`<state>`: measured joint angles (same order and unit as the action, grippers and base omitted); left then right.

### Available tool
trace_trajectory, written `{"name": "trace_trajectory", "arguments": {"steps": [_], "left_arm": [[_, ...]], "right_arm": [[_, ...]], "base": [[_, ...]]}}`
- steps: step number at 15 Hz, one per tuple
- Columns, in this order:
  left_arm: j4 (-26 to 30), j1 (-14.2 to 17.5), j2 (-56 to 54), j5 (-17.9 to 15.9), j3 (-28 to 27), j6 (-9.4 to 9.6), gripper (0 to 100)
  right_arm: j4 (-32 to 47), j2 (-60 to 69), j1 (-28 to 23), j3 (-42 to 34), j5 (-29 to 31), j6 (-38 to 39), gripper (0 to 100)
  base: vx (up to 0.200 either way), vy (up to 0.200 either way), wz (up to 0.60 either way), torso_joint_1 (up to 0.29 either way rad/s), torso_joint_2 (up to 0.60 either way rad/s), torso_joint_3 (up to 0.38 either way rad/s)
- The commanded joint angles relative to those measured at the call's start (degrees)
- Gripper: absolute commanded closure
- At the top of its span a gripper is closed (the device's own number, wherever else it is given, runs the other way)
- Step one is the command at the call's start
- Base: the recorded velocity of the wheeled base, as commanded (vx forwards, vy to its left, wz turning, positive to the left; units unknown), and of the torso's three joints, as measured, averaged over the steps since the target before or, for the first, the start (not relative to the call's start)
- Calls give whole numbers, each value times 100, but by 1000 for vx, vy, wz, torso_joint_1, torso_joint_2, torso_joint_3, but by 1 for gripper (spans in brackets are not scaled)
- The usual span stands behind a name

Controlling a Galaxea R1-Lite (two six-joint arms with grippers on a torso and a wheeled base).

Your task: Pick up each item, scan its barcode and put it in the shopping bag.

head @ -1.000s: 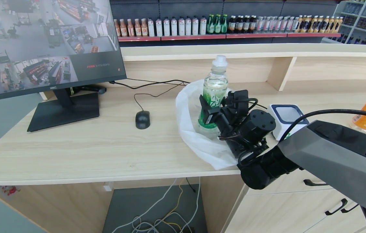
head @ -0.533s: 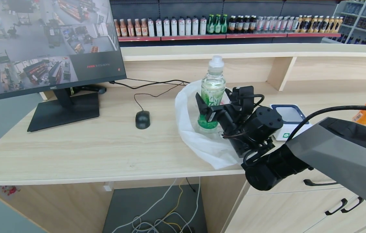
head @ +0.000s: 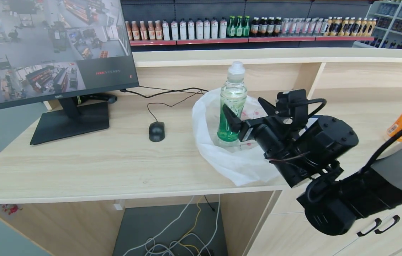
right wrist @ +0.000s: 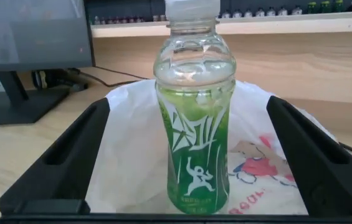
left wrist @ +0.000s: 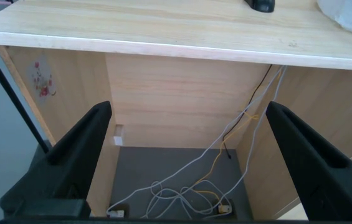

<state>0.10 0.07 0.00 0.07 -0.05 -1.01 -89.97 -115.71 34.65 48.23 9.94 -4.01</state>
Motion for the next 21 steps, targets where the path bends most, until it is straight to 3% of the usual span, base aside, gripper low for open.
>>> {"name": "trace_trajectory", "arguments": {"steps": [1, 3, 6, 12, 21], "left_arm": [[-1, 1, 0, 1, 5, -4, 0], [-1, 1, 0, 1, 5, -13, 0], [-1, 1, 0, 1, 5, -22, 0], [-1, 1, 0, 1, 5, -31, 0], [-1, 1, 0, 10, 5, -31, 0]], "right_arm": [[-3, 884, 104, -1070, 0, -3, 0], [-3, 1525, 192, -2089, -53, 6, 0], [-3, 2053, 262, -2951, -44, 208, 0], [-3, 2677, 280, -3276, -36, 252, 0], [-3, 2940, 139, -3645, -36, 304, 0]], "base": [[0, 0, 0, 0, 0, 0], [0, 0, 0, 0, 0, 0], [0, 0, 0, 0, 0, 0], [0, 0, 0, 0, 0, 0], [0, -200, 0, -1, 1, 4]]}}
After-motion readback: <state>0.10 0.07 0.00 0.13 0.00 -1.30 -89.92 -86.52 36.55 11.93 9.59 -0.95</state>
